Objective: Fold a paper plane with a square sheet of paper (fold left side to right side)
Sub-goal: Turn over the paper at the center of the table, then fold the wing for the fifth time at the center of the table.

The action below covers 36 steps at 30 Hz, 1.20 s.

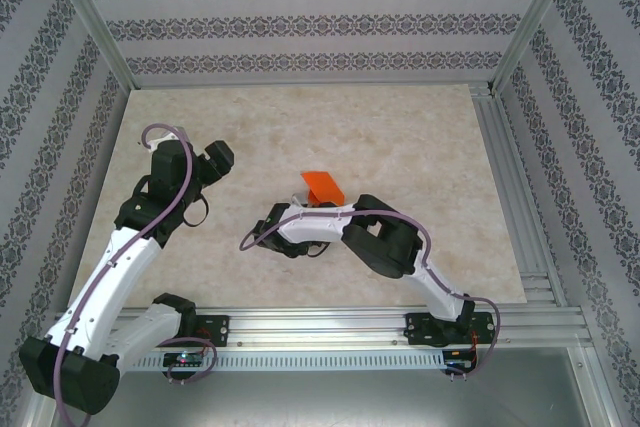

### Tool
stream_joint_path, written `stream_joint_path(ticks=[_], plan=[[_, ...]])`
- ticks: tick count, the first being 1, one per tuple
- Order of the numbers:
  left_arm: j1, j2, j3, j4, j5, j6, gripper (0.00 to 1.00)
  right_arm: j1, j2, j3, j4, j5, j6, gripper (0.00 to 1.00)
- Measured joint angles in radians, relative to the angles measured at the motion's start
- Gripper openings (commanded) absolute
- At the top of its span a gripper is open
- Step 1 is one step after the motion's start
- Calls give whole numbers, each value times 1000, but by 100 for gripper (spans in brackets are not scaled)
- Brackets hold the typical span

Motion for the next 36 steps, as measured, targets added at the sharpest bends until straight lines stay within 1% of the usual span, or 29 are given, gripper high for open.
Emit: stream_joint_path(ticks=[4,7,10,12,15,18,20,23,26,29,32,36], plan=[[0,10,-1,1,17,0,87,19,-12,-11,61,-86,-63,54],[2,40,-1,4,54,6,88,48,-87,-72,140,-211,-112,67],[5,95,-1,16,112,20,88,69,-234,-137,206,-346,-145,77],[6,140,-1,31,164,26,87,76,-372,-183,263,-433,-158,81],[6,212,-11,86,262,28,85,51,-588,-247,343,-538,-163,82],[3,276,-47,178,368,19,84,-43,-785,-346,445,-639,-152,83],[-13,326,-68,242,431,5,83,-146,-895,-446,526,-719,-139,83],[-59,410,-84,330,501,-19,81,-338,-1033,-626,670,-881,-98,83],[-111,491,-88,405,541,-42,79,-527,-1149,-805,827,-1045,-35,85],[-148,565,-88,464,558,-59,77,-675,-1225,-938,962,-1199,32,85],[-167,645,-83,512,576,-70,70,-775,-1246,-1017,1061,-1319,84,85],[-193,749,-63,558,589,-88,60,-833,-1253,-1078,1125,-1416,117,84]])
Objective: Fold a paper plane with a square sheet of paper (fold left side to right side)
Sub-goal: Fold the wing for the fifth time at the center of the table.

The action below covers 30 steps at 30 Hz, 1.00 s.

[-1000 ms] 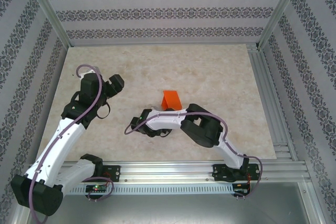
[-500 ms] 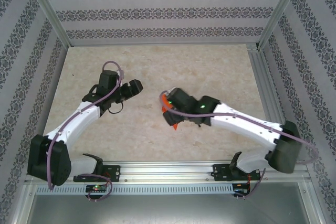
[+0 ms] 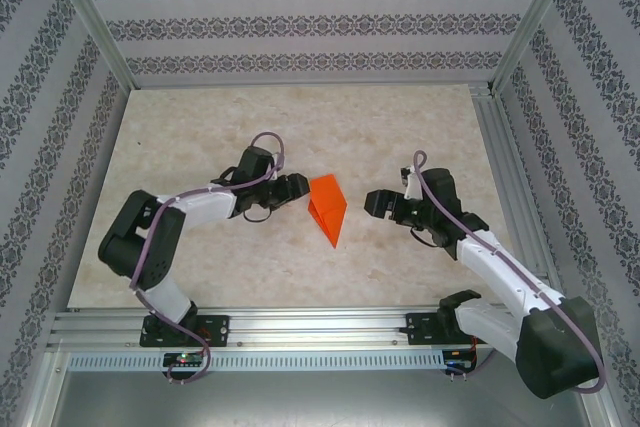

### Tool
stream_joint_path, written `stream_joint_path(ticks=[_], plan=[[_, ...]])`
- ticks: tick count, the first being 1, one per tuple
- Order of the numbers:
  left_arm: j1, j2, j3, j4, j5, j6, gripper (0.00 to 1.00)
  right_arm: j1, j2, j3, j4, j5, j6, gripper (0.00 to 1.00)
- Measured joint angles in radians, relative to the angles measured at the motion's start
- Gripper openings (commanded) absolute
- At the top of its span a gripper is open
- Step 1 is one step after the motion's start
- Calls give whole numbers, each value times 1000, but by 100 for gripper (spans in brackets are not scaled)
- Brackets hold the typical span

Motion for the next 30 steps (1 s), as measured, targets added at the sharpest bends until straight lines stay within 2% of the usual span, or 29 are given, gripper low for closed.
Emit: stream_joint_path(ticks=[3,7,11,14,18,23,30], plan=[[-21,74,29,41,21,-12,53,-19,-14,-26,26,-40,14,80],[-40,145,68,89,50,-26,33,-47,-7,-45,54,-84,21,71],[-40,164,82,118,71,-26,13,-80,58,-54,105,-143,21,67],[-40,164,84,121,79,-10,5,-99,129,-59,152,-183,17,63],[-40,152,84,119,99,21,0,-108,251,-58,244,-251,7,63],[-40,95,63,135,155,39,0,-109,438,-26,347,-351,-16,62],[-40,27,40,161,233,69,0,-109,571,55,470,-463,-35,62]])
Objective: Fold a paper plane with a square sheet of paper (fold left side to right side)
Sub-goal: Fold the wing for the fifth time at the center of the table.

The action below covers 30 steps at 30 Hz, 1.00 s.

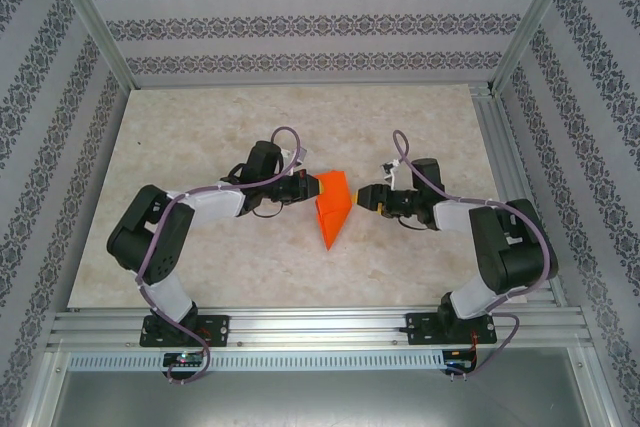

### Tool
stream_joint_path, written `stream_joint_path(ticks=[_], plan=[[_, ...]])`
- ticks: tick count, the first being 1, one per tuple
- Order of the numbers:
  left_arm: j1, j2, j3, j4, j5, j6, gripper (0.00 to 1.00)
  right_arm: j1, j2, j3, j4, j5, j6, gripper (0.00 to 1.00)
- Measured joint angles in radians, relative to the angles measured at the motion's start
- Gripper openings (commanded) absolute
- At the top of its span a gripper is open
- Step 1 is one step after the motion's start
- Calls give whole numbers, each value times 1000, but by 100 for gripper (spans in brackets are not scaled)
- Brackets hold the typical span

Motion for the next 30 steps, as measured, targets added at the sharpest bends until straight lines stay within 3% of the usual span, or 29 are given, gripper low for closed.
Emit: stream_joint_path(ticks=[14,19,22,26,30], plan=[[0,-13,-7,53,88,7,0,6,77,37,111,-127,24,52],[0,-12,-7,52,97,7,0,10,89,37,129,-137,43,39],[0,-13,-7,52,97,8,0,9,89,37,134,-137,54,26],[0,-13,-7,46,94,15,8,10,89,38,140,-142,56,10],[2,-17,-6,5,68,39,35,14,89,39,139,-140,57,1]])
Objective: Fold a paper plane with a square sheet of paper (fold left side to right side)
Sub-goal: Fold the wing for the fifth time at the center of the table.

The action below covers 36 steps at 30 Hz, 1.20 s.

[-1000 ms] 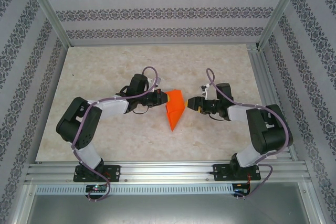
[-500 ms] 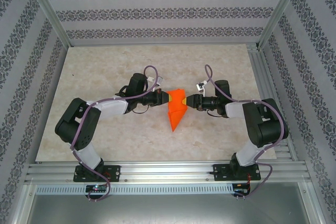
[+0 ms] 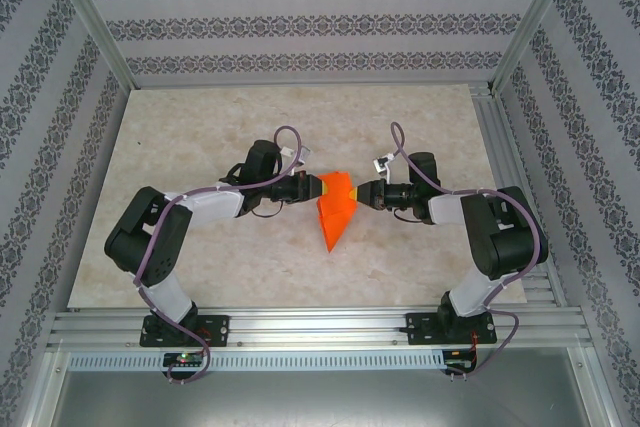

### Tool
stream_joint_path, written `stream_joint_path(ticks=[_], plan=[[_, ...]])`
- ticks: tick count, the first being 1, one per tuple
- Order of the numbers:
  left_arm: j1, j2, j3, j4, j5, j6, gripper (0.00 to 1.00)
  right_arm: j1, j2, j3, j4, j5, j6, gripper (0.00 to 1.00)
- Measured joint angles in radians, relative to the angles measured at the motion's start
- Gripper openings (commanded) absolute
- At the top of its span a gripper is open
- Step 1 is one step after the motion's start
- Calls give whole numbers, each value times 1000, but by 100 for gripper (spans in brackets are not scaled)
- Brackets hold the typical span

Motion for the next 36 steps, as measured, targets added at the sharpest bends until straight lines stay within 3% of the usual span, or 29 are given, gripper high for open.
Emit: stream_joint_path(ticks=[2,5,12,17,24,36], plan=[[3,-17,0,-58,-32,23,51,7,0,0,-5,5,1,0],[17,-77,7,-182,-101,71,60,25,0,1,-22,29,2,0],[13,-291,100,-482,-317,226,60,68,-2,2,-90,156,66,0],[-124,-352,122,-576,-422,291,58,86,-50,2,-142,261,144,2],[-333,-249,92,-590,-516,286,58,107,-79,64,-270,340,184,2],[-452,17,176,-595,-668,278,58,133,-79,92,-406,390,202,3]])
